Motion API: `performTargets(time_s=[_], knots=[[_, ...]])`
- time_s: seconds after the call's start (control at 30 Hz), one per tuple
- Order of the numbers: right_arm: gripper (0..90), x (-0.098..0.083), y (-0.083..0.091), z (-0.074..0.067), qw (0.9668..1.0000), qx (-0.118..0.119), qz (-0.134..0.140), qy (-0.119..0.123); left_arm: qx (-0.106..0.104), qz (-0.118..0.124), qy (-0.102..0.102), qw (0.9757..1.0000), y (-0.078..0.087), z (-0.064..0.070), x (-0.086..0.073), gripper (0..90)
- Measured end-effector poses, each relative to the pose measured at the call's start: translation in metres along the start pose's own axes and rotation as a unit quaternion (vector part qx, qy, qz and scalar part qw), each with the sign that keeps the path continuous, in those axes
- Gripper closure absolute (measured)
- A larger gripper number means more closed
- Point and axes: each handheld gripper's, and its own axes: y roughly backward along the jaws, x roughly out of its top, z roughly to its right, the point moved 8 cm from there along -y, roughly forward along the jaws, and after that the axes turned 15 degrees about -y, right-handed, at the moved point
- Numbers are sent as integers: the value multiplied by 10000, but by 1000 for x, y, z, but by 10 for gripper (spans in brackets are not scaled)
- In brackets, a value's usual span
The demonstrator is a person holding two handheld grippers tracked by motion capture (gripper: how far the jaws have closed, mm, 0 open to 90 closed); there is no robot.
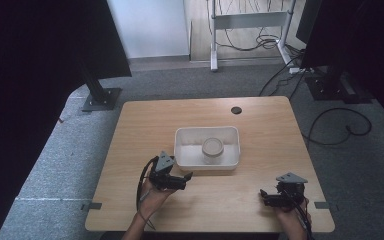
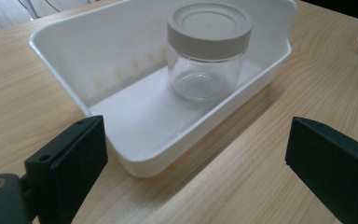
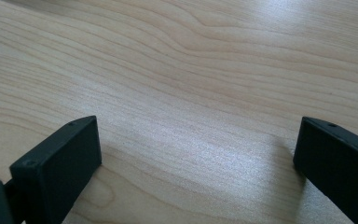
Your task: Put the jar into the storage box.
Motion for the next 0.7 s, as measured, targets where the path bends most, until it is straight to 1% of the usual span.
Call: performTargets(time_s=[0.13,0.23,0.43,0.57,0.6,0.7], knots=[[4,0,0,0,10000,0,-1,-2,23,1,34,10000,4,0,-7,54],[4,0,0,0,10000,0,0,-1,42,-19,23,10000,6,0,-12,54],[4,0,0,0,10000,0,-1,-1,31,-12,43,10000,7,3,-21,53],[4,0,0,0,10000,0,1,-1,68,-86,50,9999,7,5,-32,53],[4,0,0,0,10000,0,1,-1,68,-86,50,9999,7,5,-32,53],[4,0,0,0,10000,1,0,-1,100,-151,51,9998,7,7,-39,53]])
